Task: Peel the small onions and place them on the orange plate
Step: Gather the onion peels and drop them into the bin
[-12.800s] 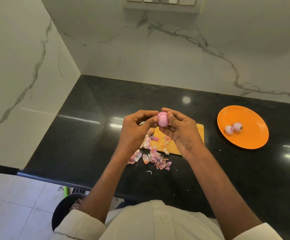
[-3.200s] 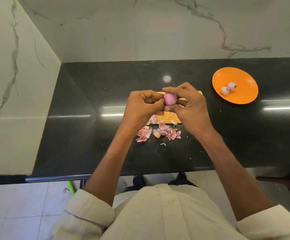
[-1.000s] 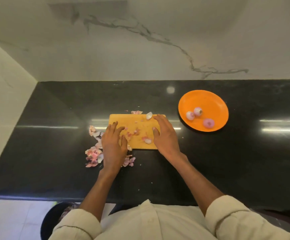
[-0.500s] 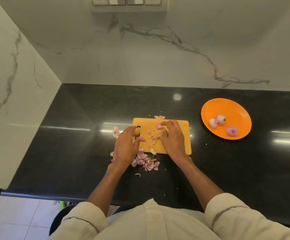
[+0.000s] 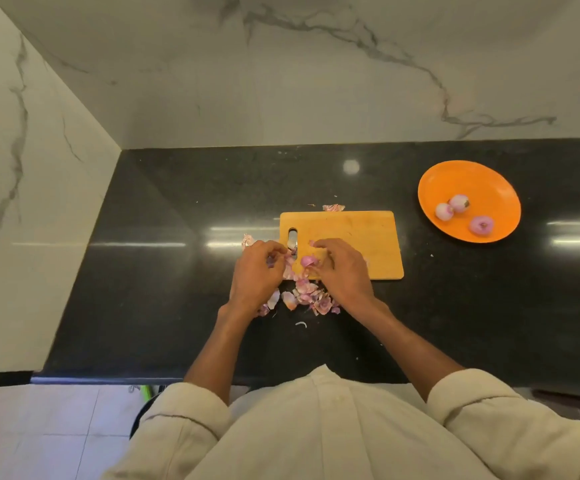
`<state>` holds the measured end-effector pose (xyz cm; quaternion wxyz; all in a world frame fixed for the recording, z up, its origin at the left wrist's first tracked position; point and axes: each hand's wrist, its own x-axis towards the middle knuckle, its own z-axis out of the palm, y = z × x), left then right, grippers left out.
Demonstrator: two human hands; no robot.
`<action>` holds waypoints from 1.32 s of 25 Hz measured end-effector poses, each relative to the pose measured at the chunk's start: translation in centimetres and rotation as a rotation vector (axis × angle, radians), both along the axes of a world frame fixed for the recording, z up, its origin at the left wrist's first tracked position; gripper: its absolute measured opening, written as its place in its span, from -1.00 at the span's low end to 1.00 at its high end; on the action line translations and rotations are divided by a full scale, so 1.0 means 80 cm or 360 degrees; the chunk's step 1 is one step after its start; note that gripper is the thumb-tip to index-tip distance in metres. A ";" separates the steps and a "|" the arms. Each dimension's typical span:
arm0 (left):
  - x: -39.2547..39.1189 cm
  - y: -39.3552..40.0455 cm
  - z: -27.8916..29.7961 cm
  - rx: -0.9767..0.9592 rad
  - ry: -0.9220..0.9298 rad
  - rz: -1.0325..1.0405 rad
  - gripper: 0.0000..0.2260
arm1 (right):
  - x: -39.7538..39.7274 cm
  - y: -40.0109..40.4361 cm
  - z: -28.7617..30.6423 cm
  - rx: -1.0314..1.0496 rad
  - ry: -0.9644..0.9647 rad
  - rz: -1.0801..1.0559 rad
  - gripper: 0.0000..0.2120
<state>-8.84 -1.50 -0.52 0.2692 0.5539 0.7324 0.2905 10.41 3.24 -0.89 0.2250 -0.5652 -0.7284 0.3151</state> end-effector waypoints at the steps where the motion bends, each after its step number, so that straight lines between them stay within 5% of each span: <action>1: -0.004 -0.004 -0.001 -0.0008 -0.0011 0.0021 -0.85 | 0.011 0.002 -0.001 0.0024 -0.0018 -0.0179 -0.66; 3: -0.009 -0.010 -0.001 0.0011 0.0035 0.0084 -0.85 | 0.037 0.003 -0.007 0.0018 -0.0197 -0.0455 -0.59; 6: -0.009 -0.015 -0.005 0.0038 0.0113 0.0199 -0.88 | 0.045 -0.018 -0.026 -0.0043 -0.0491 -0.0410 -0.47; 11: 0.002 -0.019 -0.013 0.0043 0.0099 0.0008 -0.83 | -0.012 -0.059 -0.029 -0.0065 -0.0163 0.0219 -0.48; 16: -0.017 -0.031 -0.019 0.0068 -0.0021 -0.0084 -0.77 | -0.022 -0.015 -0.020 -0.0120 -0.0180 -0.0093 -0.49; 22: -0.033 -0.048 -0.013 0.0114 -0.0056 -0.0113 -0.55 | -0.038 -0.028 -0.006 -0.0071 -0.0066 0.0142 -0.59; 27: -0.051 -0.053 -0.013 -0.0225 0.0008 -0.0310 -0.39 | -0.066 -0.069 0.012 0.0002 -0.0036 0.0367 -0.67; 30: -0.057 -0.061 -0.009 -0.0175 0.0064 -0.0357 -0.47 | -0.055 -0.077 0.020 0.0084 -0.0079 0.0175 -0.71; 33: -0.058 -0.067 -0.003 -0.0218 0.0257 -0.0292 -0.30 | -0.026 -0.082 0.026 -0.0082 -0.0466 -0.0164 -0.54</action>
